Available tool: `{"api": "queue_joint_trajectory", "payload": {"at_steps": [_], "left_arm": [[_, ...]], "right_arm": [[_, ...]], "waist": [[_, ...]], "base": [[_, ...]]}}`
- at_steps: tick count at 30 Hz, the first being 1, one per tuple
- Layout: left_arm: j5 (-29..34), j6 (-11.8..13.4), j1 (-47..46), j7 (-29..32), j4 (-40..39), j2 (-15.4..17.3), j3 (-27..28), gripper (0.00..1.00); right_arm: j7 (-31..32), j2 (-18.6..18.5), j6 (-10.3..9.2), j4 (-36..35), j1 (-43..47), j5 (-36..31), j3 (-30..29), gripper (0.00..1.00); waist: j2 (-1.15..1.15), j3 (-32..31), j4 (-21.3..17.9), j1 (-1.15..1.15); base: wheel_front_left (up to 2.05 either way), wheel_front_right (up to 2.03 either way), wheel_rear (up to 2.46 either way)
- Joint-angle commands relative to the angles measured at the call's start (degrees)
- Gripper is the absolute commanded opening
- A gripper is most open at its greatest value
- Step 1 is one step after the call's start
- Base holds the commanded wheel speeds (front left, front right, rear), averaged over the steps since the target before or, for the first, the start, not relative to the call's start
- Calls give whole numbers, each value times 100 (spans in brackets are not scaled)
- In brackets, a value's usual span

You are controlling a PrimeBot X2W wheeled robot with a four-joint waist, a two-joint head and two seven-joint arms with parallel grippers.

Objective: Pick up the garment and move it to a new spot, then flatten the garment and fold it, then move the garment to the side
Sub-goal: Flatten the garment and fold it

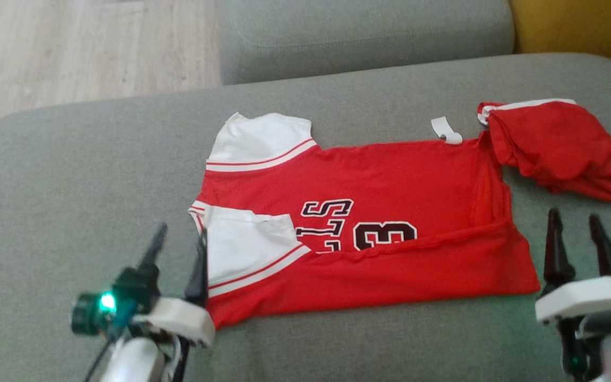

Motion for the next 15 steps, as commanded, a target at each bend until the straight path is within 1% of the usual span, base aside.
{"api": "queue_joint_trajectory", "payload": {"at_steps": [1,4,6,7,9,11,15], "left_arm": [[-38,38,-499,-163,-273,137,295,100],[-25,26,-832,-309,-402,236,406,100],[-18,-33,-1119,-273,-450,339,451,100],[-18,-33,-1119,-273,-450,339,451,100],[-7,-151,-1471,-152,-465,469,463,100],[14,-315,-1866,36,-389,638,452,100],[35,-812,-2709,691,2,1004,312,100]], "right_arm": [[-182,-52,-5,-256,-387,48,174,100],[-402,-52,-5,-324,-568,66,238,100],[-469,-52,-5,-352,-716,74,259,100],[-469,-52,-5,-352,-716,74,259,100],[-505,-52,-5,-387,-880,64,292,100],[-533,-51,-5,-403,-1049,77,332,100],[-598,-51,-5,-443,-1364,118,401,100]], "waist": [[0,127,-76,0],[0,321,-179,0],[0,490,-253,0],[0,490,-253,0],[0,673,-332,0],[0,833,-424,0],[0,1170,-629,0]], "base": [[0,0,0],[0,0,0],[0,0,0],[0,0,0],[0,0,0],[0,0,0],[0,0,0]]}}
